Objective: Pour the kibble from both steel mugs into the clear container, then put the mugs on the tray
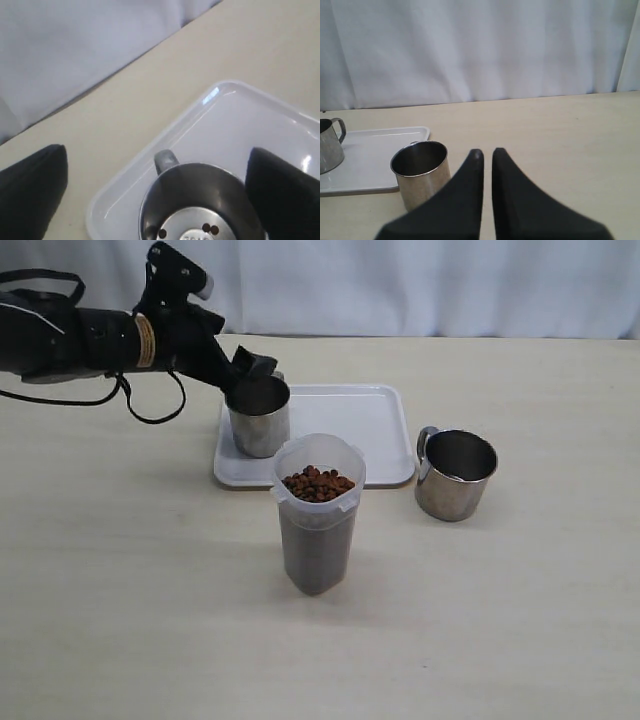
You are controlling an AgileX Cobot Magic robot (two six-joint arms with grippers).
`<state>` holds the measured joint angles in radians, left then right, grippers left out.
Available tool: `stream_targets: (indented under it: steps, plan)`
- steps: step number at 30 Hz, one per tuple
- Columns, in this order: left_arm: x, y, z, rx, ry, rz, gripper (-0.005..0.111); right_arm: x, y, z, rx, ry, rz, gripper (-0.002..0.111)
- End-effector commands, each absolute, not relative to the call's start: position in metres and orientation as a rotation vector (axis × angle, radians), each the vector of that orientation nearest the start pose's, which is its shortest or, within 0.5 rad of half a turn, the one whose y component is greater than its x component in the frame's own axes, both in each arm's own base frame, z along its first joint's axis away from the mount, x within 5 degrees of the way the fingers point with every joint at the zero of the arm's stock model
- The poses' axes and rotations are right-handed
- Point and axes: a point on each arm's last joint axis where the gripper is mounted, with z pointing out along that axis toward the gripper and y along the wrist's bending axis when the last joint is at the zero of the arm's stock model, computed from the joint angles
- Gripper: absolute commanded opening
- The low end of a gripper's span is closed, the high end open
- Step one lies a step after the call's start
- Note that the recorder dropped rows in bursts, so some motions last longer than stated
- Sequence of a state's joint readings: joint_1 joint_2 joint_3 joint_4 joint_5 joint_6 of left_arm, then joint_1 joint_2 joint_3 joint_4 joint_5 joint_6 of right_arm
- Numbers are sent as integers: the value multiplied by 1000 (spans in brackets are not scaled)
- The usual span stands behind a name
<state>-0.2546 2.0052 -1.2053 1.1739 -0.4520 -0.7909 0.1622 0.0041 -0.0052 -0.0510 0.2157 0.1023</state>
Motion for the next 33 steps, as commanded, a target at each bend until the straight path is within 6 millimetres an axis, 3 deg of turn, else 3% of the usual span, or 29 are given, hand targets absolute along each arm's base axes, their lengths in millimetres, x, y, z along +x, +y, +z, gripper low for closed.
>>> stream_targets:
  steps: [1, 4, 6, 7, 11, 12, 14, 15, 17, 21, 24, 29, 33]
  plan:
    - [404, -141, 206, 679, 1908, -435, 79, 55, 8, 194, -93, 1698, 150, 5]
    - [398, -131, 228, 501, 1992, -432, 72, 55, 8, 194, -93, 1698, 150, 5]
    - [390, -122, 243, 419, 2031, -365, 56, 55, 8, 194, -93, 1698, 150, 5]
    - [377, -112, 257, 418, 2024, -262, 35, 55, 8, 194, -93, 1698, 150, 5]
    - [344, -95, 281, 395, 1974, -155, 0, 55, 8, 194, -93, 1698, 150, 5]
    - [335, -91, 287, 382, 1962, -133, 0, 55, 8, 194, -93, 1698, 150, 5]
    - [291, -74, 303, 336, 1912, -81, 0, 55, 8, 194, -93, 1698, 150, 5]
    - [278, -70, 311, 329, 1885, -81, 0, 55, 8, 194, -93, 1698, 150, 5]
    - [226, -57, 326, 278, 1797, -116, 0, 55, 8, 194, -93, 1698, 150, 5]
    - [145, -35, 326, 165, 1650, -198, 0, 55, 8, 194, -93, 1698, 150, 5]
    - [76, -15, 323, 85, 1412, -238, 0, 55, 8, 194, -93, 1698, 150, 5]
    - [36, -9, 301, 169, 1240, -195, 0, 55, 8, 194, -93, 1698, 150, 5]
    - [28, -18, 297, 269, 1212, -272, 0, 55, 8, 194, -93, 1698, 150, 5]
